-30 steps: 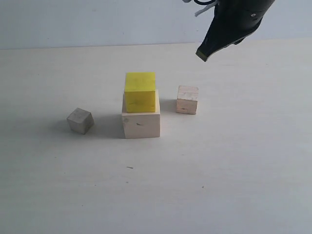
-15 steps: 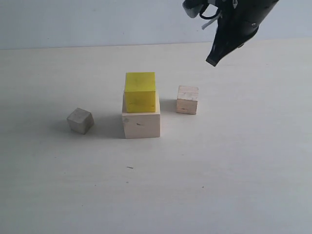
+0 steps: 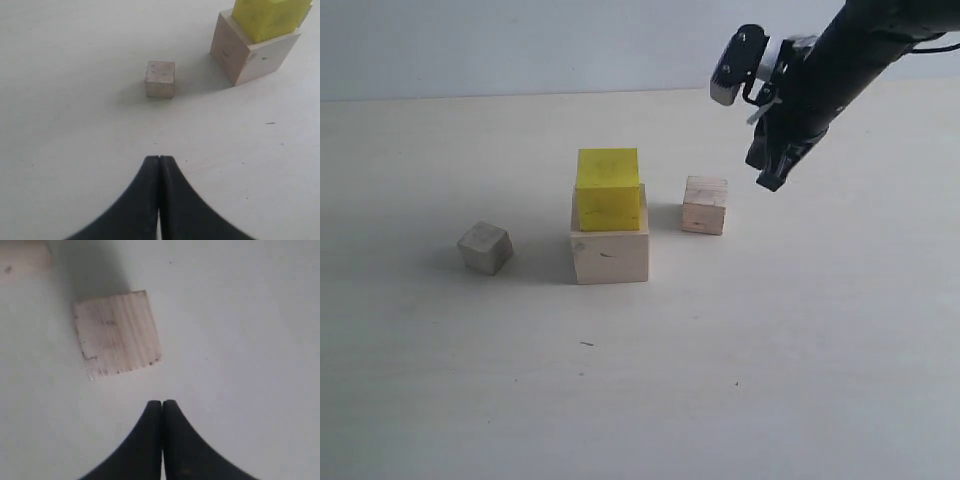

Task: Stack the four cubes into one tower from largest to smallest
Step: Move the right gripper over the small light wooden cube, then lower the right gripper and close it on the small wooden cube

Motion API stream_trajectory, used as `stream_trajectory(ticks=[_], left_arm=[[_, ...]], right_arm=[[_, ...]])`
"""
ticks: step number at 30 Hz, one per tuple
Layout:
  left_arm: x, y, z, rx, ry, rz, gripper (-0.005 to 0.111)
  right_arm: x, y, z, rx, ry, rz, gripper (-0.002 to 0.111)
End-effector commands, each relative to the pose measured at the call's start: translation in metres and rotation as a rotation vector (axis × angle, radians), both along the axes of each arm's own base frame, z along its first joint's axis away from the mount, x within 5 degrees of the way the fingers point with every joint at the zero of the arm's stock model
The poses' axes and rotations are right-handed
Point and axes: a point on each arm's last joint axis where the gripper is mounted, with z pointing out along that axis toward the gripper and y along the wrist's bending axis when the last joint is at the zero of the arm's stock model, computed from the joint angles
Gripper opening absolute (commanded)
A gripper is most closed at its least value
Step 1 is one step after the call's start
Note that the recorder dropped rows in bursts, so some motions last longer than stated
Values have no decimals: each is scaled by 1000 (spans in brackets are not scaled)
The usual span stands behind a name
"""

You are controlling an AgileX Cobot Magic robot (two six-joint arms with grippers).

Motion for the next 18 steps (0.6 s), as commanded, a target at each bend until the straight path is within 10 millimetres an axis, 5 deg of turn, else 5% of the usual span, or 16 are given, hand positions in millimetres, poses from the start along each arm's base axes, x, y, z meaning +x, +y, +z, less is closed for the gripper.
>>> stream_trajectory(ticks=[1, 4, 8, 18], left_arm=[[0, 0, -1, -8, -10, 6, 0], [-3, 1, 1, -14, -27, 6, 0], [-9, 3, 6, -30, -76, 6, 0], [-17, 6, 12, -49, -133, 6, 0]], right_arm=[[0, 3, -3, 19, 9, 108, 13], [-6, 12, 9, 108, -2, 206, 37], [-5, 16, 0, 130, -10, 284, 61], [9, 19, -23, 160, -51, 199, 62]])
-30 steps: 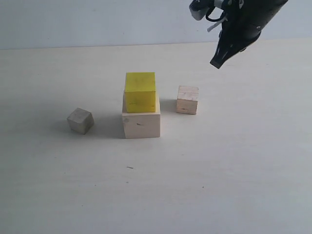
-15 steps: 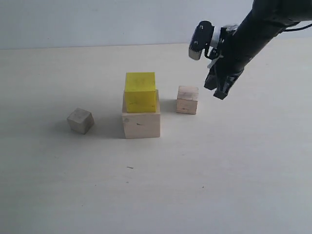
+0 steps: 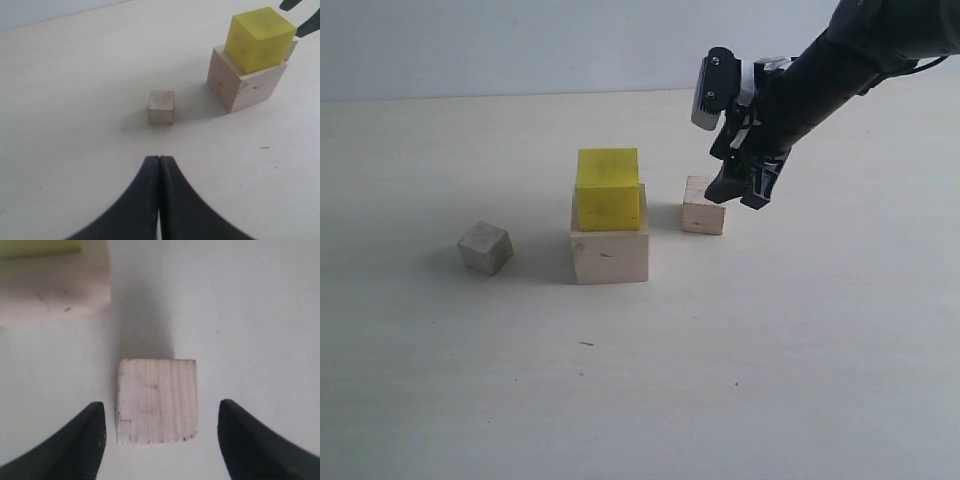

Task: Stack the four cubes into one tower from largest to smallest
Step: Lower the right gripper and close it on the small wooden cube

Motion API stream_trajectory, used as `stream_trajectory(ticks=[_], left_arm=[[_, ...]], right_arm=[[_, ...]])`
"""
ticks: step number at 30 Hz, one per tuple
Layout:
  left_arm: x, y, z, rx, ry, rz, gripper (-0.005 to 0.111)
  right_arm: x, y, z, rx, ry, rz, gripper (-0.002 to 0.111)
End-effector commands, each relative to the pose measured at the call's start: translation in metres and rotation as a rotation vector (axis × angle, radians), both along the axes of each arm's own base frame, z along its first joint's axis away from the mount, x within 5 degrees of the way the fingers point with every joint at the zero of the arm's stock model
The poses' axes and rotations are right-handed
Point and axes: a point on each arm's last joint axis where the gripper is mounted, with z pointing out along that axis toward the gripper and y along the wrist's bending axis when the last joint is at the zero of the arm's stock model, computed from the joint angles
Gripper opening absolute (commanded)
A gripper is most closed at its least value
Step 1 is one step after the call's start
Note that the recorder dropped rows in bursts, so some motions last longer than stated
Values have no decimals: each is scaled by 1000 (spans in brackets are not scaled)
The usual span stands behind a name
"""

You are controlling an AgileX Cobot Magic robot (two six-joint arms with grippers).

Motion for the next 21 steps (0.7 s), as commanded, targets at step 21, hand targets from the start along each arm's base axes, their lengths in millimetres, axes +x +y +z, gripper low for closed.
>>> stream_trajectory(ticks=[21], left_arm=[[0, 0, 0, -7, -15, 3, 0]], right_arm=[[9, 4, -36, 51, 63, -60, 62]])
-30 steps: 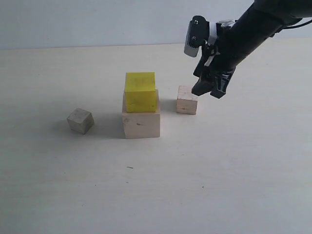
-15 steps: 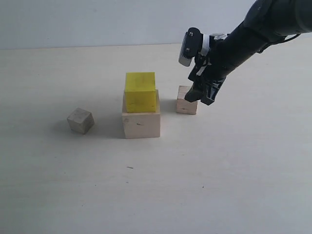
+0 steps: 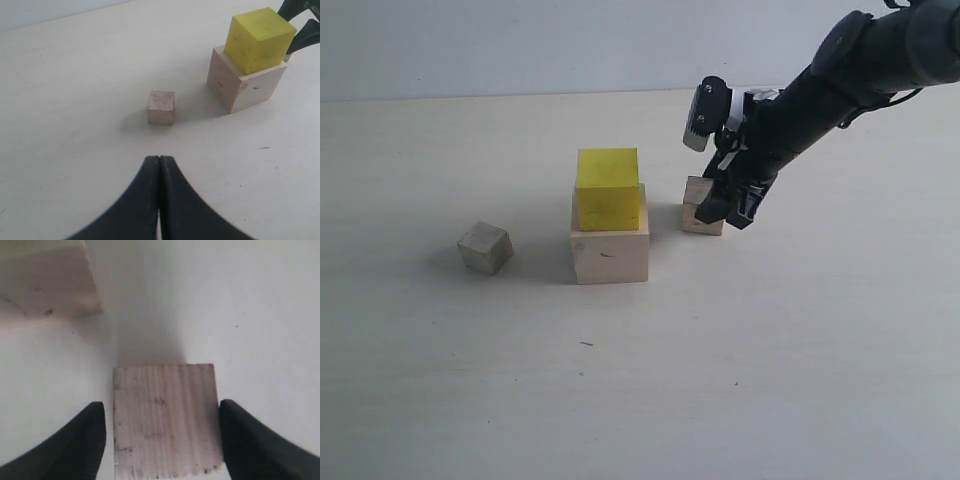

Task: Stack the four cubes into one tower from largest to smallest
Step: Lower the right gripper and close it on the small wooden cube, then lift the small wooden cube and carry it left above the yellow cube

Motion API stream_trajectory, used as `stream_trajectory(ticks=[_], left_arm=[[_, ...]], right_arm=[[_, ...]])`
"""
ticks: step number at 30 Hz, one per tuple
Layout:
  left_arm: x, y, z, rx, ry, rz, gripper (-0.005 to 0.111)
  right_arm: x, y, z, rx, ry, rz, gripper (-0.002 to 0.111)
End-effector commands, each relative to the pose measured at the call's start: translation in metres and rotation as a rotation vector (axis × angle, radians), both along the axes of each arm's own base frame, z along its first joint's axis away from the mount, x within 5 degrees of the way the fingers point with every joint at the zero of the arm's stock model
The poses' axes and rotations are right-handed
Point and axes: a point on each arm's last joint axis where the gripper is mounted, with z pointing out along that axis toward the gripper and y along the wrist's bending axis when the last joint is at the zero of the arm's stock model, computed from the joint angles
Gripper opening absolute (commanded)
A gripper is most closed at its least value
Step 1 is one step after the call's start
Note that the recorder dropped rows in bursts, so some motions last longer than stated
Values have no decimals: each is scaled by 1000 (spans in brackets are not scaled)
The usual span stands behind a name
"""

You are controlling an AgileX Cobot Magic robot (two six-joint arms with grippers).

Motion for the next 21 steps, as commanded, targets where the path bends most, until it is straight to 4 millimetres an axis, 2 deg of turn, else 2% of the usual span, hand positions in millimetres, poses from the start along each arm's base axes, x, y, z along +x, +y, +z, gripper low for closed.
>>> stream_trajectory(ticks=[1, 4, 9, 15, 21], left_arm=[[0, 0, 0, -7, -15, 3, 0], [0, 0, 0, -7, -15, 3, 0], [0, 0, 0, -5, -16, 3, 0], [0, 0, 0, -5, -16, 3, 0], [0, 0, 0, -4, -14, 3, 0]], right_arm=[[2, 0, 1, 18, -1, -11, 62], [2, 0, 1, 20, 7, -8, 49], [-3, 1, 19, 38, 5, 18, 1], [-10, -3, 71, 36, -108, 29, 0], [-28, -2, 132, 144, -220, 35, 0]])
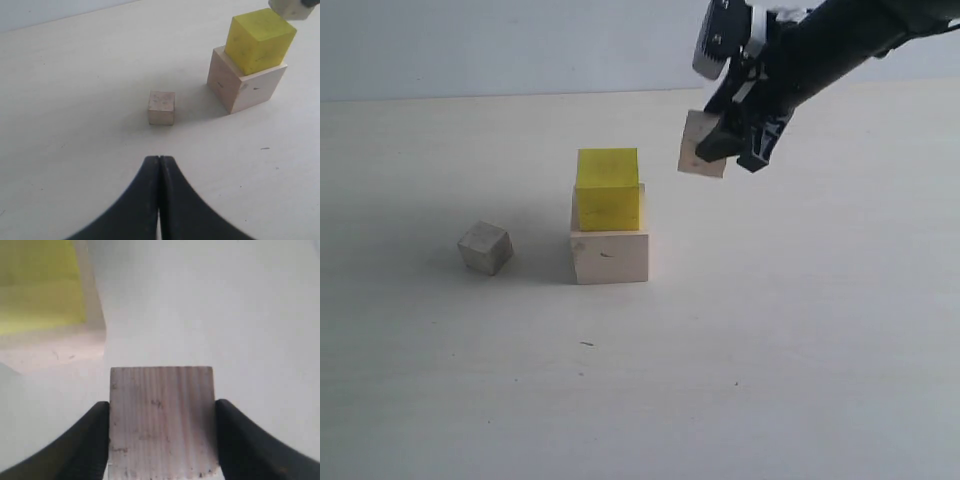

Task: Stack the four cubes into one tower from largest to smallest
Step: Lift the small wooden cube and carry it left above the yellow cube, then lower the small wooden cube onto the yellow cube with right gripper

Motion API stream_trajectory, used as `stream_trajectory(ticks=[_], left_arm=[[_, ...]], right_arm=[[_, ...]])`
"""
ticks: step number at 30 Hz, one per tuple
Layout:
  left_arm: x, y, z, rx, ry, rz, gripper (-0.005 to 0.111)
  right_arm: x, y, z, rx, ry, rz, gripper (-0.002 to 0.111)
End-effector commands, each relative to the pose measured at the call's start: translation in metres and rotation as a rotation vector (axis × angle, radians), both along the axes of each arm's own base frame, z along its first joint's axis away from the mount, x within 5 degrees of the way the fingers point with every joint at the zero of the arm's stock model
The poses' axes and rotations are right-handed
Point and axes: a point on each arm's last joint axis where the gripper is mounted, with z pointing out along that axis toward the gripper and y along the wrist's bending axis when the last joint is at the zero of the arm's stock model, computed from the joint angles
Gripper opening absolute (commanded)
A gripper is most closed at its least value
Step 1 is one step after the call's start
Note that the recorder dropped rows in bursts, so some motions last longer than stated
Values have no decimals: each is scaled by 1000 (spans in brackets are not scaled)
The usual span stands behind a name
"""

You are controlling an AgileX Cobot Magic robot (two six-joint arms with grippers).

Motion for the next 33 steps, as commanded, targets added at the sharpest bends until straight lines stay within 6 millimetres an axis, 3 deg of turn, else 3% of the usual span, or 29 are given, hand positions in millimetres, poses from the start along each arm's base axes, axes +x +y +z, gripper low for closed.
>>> stream_trajectory(ticks=[1, 6, 11, 14, 16, 24, 33], left_arm=[[-1, 0, 0, -7, -11, 5, 0], [-1, 0, -1, -14, -2, 4, 0], [-1, 0, -1, -16, 1, 6, 0], [-1, 0, -1, -18, 2, 7, 0], [-1, 0, -1, -18, 2, 7, 0], [-4, 1, 1, -24, -14, 7, 0], [-9, 3, 4, -35, -49, 7, 0]], right_arm=[[-14, -1, 51, 79, -100, 27, 0], [-25, 6, 102, 169, -154, 78, 0], [-34, 39, 122, 90, -249, 210, 0], [-28, 72, 107, -33, -237, 264, 0], [-31, 83, 98, -120, -196, 325, 0], [-40, 93, 97, -76, -128, 365, 0], [-34, 98, 78, -77, -72, 367, 0]])
